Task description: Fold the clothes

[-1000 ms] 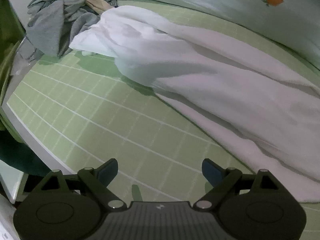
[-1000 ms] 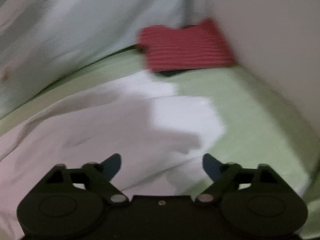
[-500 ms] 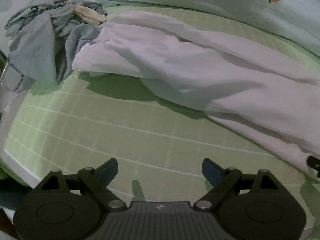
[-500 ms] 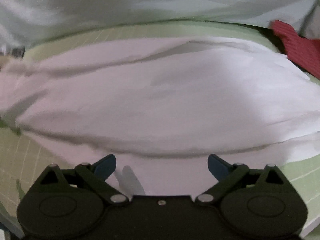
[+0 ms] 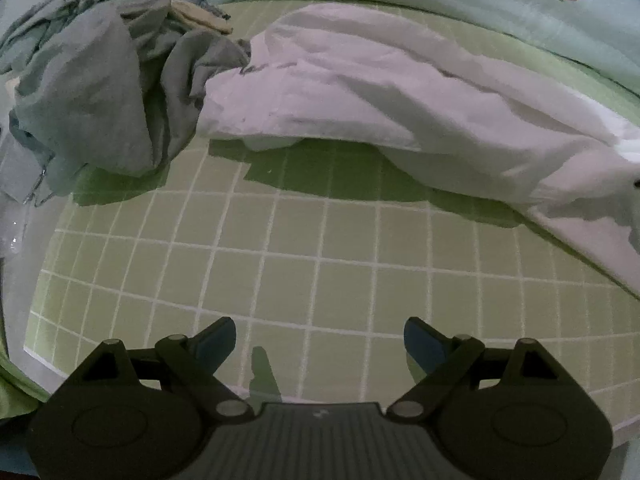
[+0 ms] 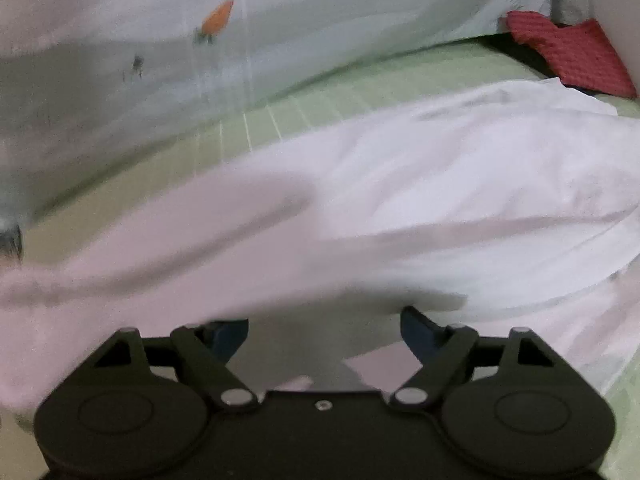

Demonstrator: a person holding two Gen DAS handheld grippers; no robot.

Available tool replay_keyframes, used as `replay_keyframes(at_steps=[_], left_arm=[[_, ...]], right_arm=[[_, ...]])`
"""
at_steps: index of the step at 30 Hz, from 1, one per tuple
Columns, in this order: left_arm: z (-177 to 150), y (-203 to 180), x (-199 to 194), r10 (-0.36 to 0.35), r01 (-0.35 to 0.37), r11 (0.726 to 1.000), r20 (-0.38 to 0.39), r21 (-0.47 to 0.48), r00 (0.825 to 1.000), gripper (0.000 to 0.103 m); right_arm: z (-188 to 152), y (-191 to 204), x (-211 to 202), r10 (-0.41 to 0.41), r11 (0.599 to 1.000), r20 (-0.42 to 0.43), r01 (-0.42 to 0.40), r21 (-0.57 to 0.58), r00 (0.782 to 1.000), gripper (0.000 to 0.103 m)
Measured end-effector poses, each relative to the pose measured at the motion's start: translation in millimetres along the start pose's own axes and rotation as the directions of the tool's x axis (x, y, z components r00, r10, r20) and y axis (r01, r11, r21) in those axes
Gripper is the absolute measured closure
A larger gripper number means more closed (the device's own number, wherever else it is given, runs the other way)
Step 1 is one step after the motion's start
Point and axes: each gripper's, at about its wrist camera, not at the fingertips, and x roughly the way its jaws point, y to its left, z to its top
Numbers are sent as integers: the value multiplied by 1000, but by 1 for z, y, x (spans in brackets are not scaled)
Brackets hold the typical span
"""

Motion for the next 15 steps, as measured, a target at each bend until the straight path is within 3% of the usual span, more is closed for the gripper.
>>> replay_keyframes(at_steps=[7,12,15], left_arm=[[1,12,6,-22,22,1000,-12,-17,1000,12],[1,15,10,-33,33,999,-19,-17,999,12],[1,17,11,-34,34,999,-18,-7,999,12]], right_arm=[[-44,34,6,17,989,-58,-25,-144,998,19],[-64,70,3,64,947,-60,-79,-311,996,20],[-67,88,10,47,926,-41,-59,-373,998,22]])
